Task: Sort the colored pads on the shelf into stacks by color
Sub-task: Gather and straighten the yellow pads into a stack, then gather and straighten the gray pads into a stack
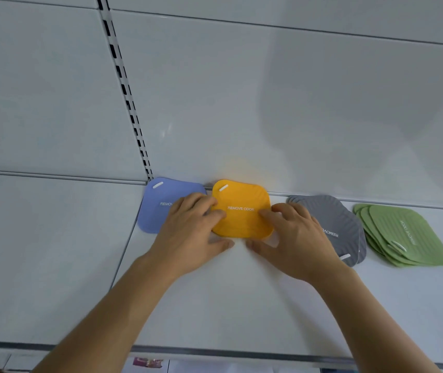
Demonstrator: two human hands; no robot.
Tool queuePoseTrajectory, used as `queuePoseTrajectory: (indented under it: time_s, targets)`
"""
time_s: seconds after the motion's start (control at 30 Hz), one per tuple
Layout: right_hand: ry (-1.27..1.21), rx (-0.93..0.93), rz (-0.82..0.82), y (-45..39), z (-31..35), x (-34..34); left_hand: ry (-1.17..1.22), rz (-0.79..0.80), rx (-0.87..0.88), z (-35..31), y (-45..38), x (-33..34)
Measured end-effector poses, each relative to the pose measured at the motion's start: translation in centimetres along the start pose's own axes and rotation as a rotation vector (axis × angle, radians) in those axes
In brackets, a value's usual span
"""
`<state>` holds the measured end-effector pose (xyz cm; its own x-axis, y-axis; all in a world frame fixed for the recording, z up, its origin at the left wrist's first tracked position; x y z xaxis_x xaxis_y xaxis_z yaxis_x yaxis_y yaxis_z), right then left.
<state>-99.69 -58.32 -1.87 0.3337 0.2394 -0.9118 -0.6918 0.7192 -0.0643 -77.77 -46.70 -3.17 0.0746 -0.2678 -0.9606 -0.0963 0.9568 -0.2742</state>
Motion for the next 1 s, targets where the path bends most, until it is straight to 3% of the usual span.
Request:
queuePoseTrajectory:
  time_s: [0.23,0.57,0.77,0.9,1.0]
  targets:
    - [-0.011,-0.041,0.047,-0.8,-0.7,-0.6,0.050,0.028,0.036,0.5,-0.9,0.2]
    - [-0.019,-0.082,-0.007,-0.5,-1.2,0.0,0.024,0.067,0.056,0.3,-1.0,0.1]
    - [-0.005,-0.108,-0.121,0.9,-1.2,0.4,-0.031,0.028,0.037,-1.8,-1.1,-0.8]
    - [0.028,-0.030,-0.246,3.5,-2.2,-0.8,0.029,-0.071,0.086,-5.3,-1.3,-1.2]
    - [0.041,0.035,-0.298,6.5,-4.2,-1.9,0.050,-0.033,0.127,-8.0,-1.3,-0.8]
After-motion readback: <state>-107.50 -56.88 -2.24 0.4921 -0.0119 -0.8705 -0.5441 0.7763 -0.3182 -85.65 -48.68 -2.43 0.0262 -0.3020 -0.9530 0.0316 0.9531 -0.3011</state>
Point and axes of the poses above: each hand's wrist, its own y-axis away from the middle knuckle, its own x-axis out of the palm, z = x × y, the point moved 1 cm from there along -y, towards the middle knuckle, and after that the axes turned 15 degrees about -y, right-handed, at the moved point
